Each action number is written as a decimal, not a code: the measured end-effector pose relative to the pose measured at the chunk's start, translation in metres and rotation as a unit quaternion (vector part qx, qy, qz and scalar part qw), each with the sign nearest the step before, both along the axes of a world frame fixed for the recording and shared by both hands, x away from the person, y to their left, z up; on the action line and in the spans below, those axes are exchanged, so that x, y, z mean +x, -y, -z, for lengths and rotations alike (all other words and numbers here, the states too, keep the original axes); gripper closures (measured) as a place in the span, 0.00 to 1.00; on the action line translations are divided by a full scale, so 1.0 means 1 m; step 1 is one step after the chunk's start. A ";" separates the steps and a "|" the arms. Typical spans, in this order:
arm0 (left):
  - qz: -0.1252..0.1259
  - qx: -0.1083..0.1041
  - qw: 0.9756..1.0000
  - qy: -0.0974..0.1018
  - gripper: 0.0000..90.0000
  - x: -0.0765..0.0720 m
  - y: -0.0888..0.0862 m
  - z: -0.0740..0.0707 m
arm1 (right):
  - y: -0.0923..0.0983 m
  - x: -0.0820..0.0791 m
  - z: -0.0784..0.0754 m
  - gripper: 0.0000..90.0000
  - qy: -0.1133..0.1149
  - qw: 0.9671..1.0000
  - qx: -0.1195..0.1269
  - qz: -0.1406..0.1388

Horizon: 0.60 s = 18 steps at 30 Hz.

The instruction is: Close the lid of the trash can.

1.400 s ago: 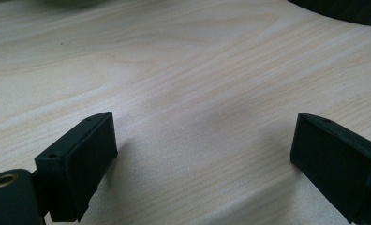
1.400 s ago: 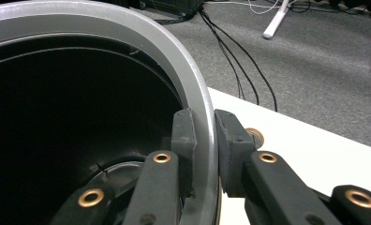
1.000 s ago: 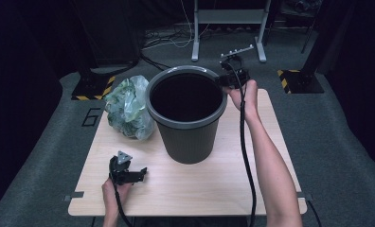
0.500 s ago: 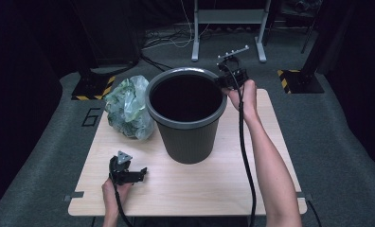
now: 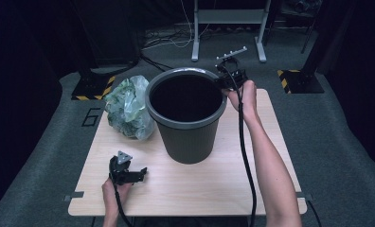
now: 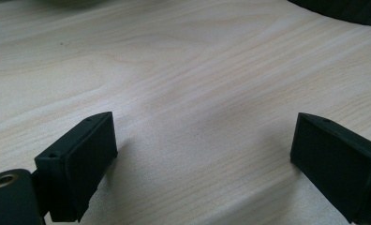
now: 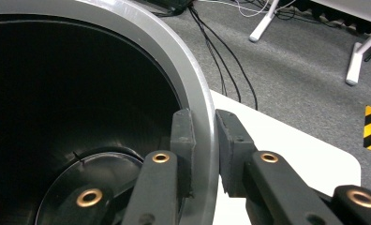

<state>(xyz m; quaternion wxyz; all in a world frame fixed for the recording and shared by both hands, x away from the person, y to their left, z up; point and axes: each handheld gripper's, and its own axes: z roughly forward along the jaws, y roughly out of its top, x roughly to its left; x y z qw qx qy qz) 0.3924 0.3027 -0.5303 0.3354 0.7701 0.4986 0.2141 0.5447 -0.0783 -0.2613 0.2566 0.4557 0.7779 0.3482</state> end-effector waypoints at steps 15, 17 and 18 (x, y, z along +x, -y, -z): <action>0.001 0.001 1.000 0.000 0.08 0.000 0.000 0.000 | 0.016 -0.002 0.003 0.32 -0.008 0.997 0.078 -0.012; 0.001 0.001 1.000 -0.002 0.08 0.000 0.000 0.000 | 0.021 -0.005 0.002 0.18 0.001 0.996 0.089 -0.006; 0.001 0.001 1.000 -0.002 0.08 0.000 0.000 0.000 | 0.022 -0.006 0.002 0.15 0.003 0.996 0.093 -0.005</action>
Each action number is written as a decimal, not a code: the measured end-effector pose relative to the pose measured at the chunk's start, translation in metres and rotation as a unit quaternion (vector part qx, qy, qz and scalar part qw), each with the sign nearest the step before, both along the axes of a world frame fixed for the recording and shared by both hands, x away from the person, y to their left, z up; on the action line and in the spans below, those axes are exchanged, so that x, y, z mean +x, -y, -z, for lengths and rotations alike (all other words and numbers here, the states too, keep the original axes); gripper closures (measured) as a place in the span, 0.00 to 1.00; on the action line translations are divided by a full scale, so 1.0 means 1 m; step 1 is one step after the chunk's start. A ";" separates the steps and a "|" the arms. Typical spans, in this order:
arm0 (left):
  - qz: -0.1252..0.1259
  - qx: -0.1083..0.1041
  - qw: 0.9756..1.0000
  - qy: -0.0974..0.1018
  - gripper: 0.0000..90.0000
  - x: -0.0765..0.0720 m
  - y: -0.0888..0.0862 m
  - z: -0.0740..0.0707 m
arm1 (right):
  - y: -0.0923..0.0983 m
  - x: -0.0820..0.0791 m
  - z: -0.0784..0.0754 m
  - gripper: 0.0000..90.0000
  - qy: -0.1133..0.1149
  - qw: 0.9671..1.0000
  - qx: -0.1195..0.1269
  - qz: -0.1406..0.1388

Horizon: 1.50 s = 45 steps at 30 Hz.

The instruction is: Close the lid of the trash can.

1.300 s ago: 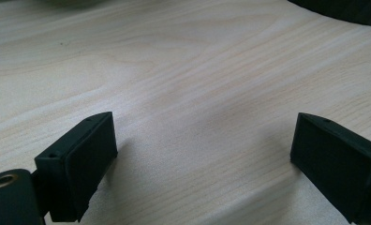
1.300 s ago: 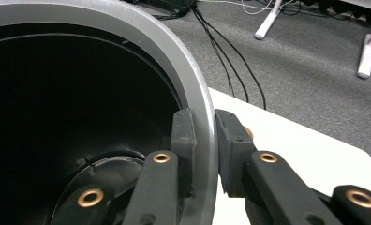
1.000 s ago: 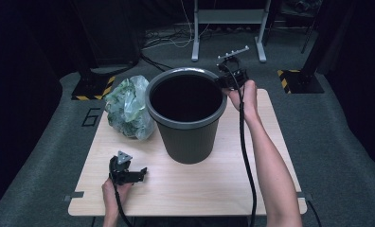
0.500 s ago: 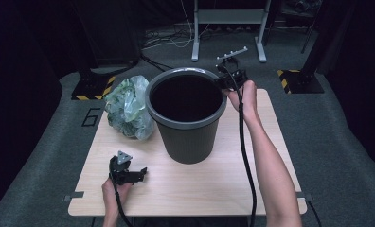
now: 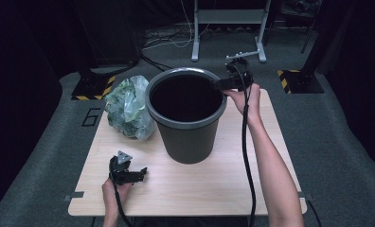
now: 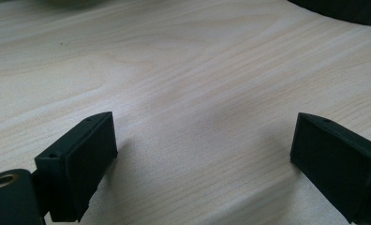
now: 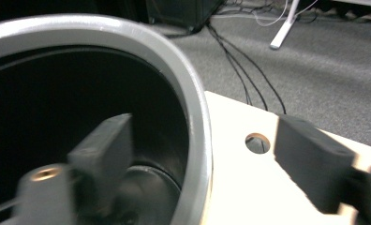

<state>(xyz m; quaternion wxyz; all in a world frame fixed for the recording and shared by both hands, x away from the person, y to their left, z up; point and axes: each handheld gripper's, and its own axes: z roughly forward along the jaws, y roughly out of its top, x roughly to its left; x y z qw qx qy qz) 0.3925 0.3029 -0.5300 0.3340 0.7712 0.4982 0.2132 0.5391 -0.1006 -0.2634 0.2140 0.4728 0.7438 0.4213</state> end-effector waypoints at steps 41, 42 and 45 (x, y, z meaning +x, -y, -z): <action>-0.001 -0.001 1.000 0.001 0.08 0.000 0.000 0.000 | 0.134 -0.089 0.121 0.02 0.015 0.995 0.026 0.091; -0.001 -0.001 1.000 0.001 0.08 0.000 0.000 0.000 | 0.135 -0.091 0.127 0.02 0.013 0.995 0.023 0.094; 0.000 0.000 1.000 0.001 0.08 0.000 0.000 0.000 | 0.139 -0.098 0.147 0.02 0.005 0.995 0.019 0.101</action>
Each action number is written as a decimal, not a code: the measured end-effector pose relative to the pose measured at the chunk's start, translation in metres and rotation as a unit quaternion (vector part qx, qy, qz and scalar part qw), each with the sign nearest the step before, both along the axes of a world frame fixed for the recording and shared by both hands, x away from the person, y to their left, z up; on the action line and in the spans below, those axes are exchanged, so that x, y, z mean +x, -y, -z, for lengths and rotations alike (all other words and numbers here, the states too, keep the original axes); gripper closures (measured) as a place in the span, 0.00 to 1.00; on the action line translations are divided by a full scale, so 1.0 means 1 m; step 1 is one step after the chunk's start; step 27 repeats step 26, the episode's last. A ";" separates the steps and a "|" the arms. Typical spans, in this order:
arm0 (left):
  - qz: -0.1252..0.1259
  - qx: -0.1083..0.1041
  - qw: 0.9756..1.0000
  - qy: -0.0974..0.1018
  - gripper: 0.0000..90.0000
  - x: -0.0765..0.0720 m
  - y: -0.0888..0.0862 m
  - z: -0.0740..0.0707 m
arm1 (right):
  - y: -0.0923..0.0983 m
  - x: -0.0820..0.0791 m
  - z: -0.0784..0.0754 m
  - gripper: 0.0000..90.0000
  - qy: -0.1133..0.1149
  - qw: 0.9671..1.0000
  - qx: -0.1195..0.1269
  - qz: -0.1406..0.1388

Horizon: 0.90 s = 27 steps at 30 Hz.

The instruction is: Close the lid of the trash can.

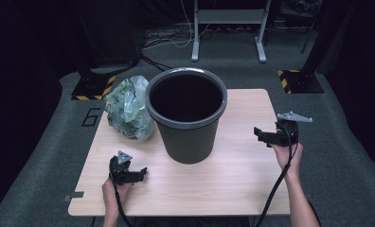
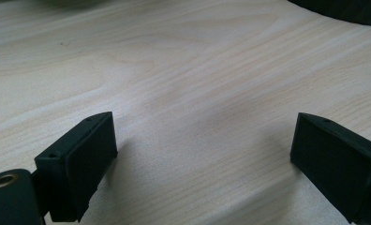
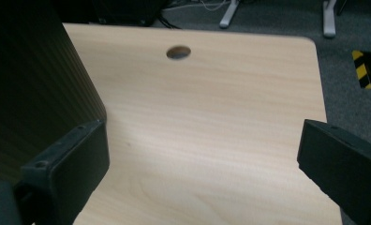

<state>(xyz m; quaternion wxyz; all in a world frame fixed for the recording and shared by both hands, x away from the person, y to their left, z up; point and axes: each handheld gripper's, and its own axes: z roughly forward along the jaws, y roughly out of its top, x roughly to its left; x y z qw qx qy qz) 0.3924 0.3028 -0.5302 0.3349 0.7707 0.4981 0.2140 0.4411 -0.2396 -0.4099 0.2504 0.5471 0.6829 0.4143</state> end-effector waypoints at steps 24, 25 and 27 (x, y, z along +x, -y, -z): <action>-0.001 -0.002 1.000 0.000 0.08 0.000 0.000 0.000 | 0.018 -0.049 0.119 0.00 -0.089 0.992 -0.075 0.038; -0.001 -0.002 1.000 0.000 0.08 0.000 0.000 0.000 | 0.018 -0.049 0.119 0.00 -0.089 0.992 -0.075 0.038; -0.001 -0.002 1.000 0.000 0.08 0.000 0.000 0.000 | 0.018 -0.049 0.119 0.00 -0.089 0.992 -0.075 0.038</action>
